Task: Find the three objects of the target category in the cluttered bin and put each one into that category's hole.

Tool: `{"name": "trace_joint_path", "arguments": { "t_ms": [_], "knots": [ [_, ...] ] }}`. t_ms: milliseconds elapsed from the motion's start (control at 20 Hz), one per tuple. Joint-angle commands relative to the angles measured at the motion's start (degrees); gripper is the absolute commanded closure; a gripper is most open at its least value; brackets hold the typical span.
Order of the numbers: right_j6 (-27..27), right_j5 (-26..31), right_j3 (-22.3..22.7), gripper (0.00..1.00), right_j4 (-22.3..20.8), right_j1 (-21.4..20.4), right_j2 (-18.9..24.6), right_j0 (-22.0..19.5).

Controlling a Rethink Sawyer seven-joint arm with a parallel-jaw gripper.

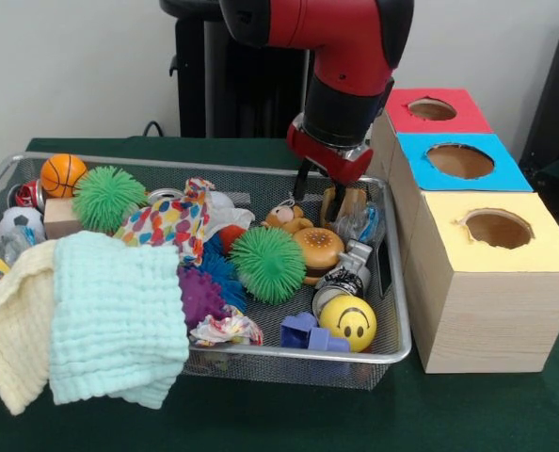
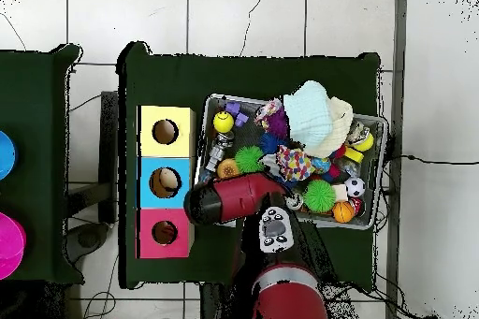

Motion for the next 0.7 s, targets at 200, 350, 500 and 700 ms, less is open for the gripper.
{"name": "trace_joint_path", "arguments": {
  "t_ms": [200, 350, 500, 700],
  "knots": [
    [-5.9, 7.5, -0.6, 0.0, -3.0, -3.0, 0.7, 1.3],
    [-4.5, 4.5, -2.3, 0.0, -4.9, 0.5, -0.4, 1.6],
    [-3.2, 0.7, -4.6, 0.0, -7.0, 4.6, -1.7, 1.5],
    [-2.0, -1.9, -6.1, 0.0, -8.6, 7.2, -2.8, 1.4]
  ]
}}
